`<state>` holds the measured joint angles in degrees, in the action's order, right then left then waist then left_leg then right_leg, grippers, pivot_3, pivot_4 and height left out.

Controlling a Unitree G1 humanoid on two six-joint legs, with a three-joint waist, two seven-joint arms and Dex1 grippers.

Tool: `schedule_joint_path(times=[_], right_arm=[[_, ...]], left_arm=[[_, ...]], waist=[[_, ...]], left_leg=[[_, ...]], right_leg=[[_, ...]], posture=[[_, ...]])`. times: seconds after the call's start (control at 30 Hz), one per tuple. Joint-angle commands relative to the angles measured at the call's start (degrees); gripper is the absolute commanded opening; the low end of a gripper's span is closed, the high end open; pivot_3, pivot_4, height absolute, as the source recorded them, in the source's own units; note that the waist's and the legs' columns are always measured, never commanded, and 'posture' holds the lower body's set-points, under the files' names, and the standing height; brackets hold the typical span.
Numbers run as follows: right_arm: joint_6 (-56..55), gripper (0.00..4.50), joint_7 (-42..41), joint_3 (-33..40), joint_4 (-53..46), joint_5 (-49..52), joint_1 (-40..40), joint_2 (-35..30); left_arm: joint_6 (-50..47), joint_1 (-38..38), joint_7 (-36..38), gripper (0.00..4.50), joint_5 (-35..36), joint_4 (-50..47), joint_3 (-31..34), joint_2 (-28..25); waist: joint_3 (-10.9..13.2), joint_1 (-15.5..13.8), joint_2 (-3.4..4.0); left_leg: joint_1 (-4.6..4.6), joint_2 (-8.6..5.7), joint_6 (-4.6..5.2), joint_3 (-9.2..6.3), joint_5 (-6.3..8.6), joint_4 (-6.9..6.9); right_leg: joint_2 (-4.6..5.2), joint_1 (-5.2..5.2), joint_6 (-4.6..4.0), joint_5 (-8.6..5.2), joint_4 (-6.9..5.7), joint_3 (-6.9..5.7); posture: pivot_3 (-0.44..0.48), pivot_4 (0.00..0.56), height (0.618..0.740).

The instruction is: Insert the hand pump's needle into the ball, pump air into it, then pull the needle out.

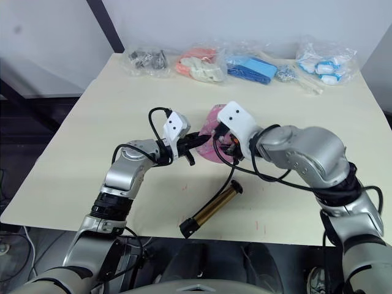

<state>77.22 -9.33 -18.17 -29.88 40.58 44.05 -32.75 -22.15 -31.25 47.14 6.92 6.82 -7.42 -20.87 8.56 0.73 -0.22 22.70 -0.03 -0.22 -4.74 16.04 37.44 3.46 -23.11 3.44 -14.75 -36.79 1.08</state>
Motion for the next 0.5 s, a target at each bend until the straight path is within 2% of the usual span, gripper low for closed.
schedule_joint_path(times=[0.03, 0.2, 0.4, 0.5], right_arm=[[-10.4, 2.36, -2.4, 3.9, -7.2, -3.2, -7.5, -0.7], [-22.7, 2.36, -4.2, 7.8, -10.2, -8.8, -18.8, -1.1], [-21.1, 2.36, -4.2, 13.3, -9.8, -5.7, -26.1, 3.3], [-20.8, 2.36, -1.7, 17.0, -9.6, -3.4, -29.0, 8.7]], left_arm=[[-2.8, 2.2, 0.6, 0.0, -1.1, 1.9, -3.9, 0.4], [-3.3, 2.3, 0.4, 0.0, -1.1, 1.6, -3.8, 0.4], [-3.5, 2.0, 0.2, 0.0, -1.0, 2.0, -3.7, 0.3], [-3.6, 1.9, 0.2, 0.0, -0.9, 2.1, -3.7, 0.3]], waist=[[0.0, -0.1, -0.02], [0.0, 0.0, -0.02], [0.0, -0.1, -0.03], [0.0, 0.0, -0.03]], left_leg=[[0.0, 0.0, -0.01, -0.03, -0.01, -0.01], [0.0, -0.04, -0.1, -0.07, -0.06, 0.05], [-0.14, -0.05, -0.23, -0.22, -0.14, 0.06], [-0.16, -0.05, -0.23, -0.24, -0.15, 0.05]], right_leg=[[0.0, 0.01, 0.0, 0.0, 0.0, -0.03], [0.02, 0.05, 0.01, 0.0, -0.03, -0.06], [0.0, 0.18, 0.01, 0.0, -0.11, -0.15], [-0.01, 0.23, 0.01, 0.0, -0.11, -0.17]], posture=[[0.0, 0.15, 0.74], [0.0, 0.15, 0.74], [0.0, 0.15, 0.74], [0.0, 0.15, 0.74]])
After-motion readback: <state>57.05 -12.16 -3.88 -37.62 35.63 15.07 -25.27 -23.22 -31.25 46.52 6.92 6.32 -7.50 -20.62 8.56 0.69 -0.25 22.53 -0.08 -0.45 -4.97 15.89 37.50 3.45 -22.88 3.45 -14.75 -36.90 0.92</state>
